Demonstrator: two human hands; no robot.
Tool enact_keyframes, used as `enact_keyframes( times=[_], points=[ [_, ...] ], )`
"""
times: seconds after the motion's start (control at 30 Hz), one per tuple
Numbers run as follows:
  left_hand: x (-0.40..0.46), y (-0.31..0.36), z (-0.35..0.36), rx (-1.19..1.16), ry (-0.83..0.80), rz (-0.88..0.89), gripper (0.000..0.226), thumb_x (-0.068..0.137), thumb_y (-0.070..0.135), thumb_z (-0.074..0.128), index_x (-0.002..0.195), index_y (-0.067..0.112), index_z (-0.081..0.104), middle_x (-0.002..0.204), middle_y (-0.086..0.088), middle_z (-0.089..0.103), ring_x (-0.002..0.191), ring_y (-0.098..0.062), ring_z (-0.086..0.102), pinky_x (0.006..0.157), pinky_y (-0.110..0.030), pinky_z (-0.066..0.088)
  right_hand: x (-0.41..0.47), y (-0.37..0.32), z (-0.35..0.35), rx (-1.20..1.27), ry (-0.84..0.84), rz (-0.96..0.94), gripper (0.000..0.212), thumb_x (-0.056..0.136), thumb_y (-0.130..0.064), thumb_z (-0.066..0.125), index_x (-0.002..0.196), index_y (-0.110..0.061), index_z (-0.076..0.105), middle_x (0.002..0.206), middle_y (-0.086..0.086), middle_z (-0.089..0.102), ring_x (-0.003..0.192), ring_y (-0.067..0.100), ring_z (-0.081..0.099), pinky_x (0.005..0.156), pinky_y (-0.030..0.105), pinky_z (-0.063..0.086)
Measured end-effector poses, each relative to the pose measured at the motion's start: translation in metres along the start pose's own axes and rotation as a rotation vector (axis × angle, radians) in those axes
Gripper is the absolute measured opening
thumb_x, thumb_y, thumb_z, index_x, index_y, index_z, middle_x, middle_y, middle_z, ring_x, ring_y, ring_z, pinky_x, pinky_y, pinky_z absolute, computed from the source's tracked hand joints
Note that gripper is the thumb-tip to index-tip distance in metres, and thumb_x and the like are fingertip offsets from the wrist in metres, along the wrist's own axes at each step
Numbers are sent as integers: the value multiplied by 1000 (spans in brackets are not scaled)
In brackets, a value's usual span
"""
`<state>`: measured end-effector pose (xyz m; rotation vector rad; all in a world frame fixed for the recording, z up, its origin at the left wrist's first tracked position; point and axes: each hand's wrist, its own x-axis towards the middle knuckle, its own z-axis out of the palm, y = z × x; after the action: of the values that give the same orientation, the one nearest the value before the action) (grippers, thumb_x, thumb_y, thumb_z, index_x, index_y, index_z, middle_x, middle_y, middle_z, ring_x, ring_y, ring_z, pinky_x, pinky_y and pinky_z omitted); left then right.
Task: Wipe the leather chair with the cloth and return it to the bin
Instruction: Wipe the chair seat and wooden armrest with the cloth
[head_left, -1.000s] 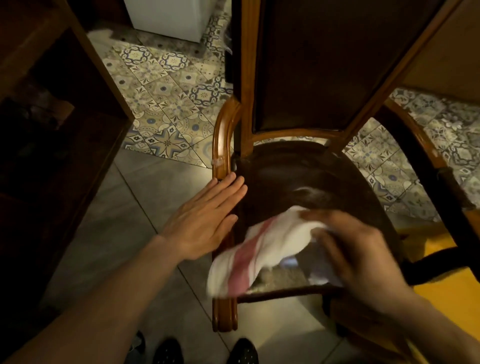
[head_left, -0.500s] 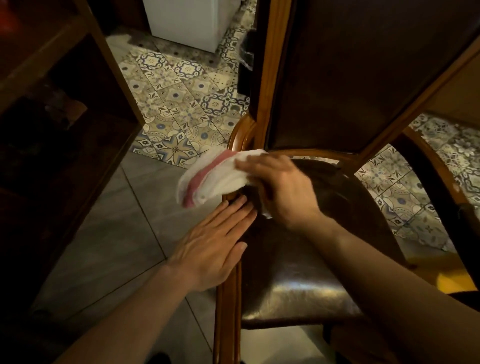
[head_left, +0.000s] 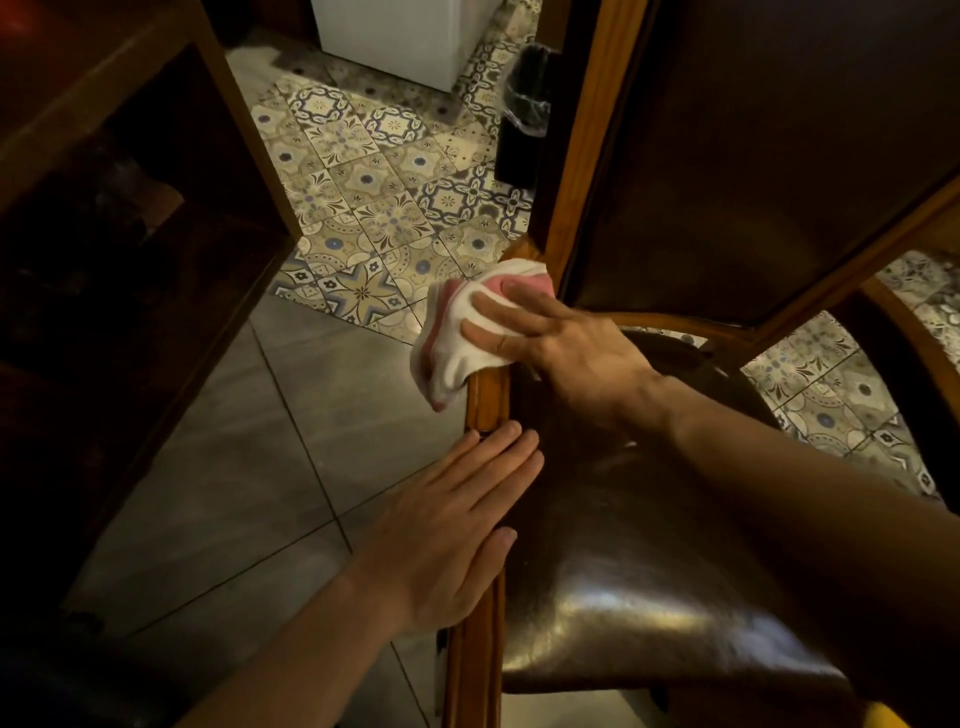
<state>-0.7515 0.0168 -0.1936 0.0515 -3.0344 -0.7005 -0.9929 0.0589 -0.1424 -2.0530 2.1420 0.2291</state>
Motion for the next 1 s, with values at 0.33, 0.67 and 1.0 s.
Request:
enact_keyframes(
  times=[0.33,0.67,1.0],
  points=[
    [2,-1,1,-40,-11,-6,59,104,34,23,161,18,17,170,4,6,156,-14,1,124,-41,7,36,12,-1,162,44,227,99,89,-7,72,158,-48,15,171,-14,5,157,18,-5,119,49,34],
    [3,0,-4,-30,10,19,59,104,33,20,159,13,22,169,0,14,156,-15,3,125,-47,14,-2,-19,1,218,21,94,92,90,2,61,160,-38,18,171,-10,7,158,22,0,122,45,28],
    [-4,5,-8,72,13,5,58,106,38,17,159,14,20,168,-3,13,156,-11,-2,127,-40,7,-44,-50,4,287,16,-3,88,91,-1,64,160,-36,22,170,-10,11,158,21,2,120,38,28]
  ],
)
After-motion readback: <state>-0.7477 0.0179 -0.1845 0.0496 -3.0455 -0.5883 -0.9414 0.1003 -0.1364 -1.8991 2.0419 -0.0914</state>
